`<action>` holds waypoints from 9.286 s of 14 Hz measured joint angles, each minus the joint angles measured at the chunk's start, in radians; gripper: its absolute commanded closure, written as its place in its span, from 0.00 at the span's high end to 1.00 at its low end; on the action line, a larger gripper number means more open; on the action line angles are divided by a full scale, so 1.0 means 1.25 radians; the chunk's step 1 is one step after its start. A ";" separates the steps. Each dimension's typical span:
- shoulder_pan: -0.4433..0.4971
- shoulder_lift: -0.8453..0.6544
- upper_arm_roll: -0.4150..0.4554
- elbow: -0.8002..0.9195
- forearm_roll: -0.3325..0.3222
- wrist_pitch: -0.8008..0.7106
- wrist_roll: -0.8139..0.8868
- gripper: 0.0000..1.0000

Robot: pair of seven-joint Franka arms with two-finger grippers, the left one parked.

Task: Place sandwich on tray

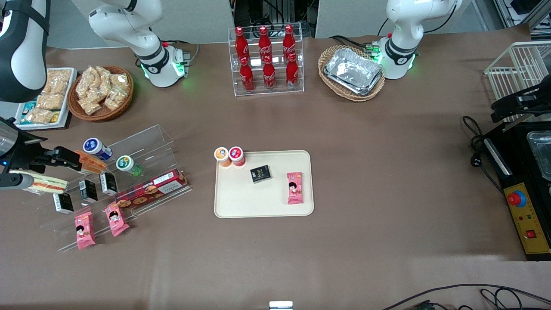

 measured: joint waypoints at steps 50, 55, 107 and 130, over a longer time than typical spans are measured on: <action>-0.384 0.203 -0.015 -0.038 0.125 0.142 0.548 1.00; -0.388 0.229 -0.015 -0.044 0.153 0.158 0.585 1.00; -0.128 0.125 0.116 0.111 0.184 0.039 0.305 0.45; 0.077 0.342 0.381 0.104 -0.035 0.291 -0.339 0.39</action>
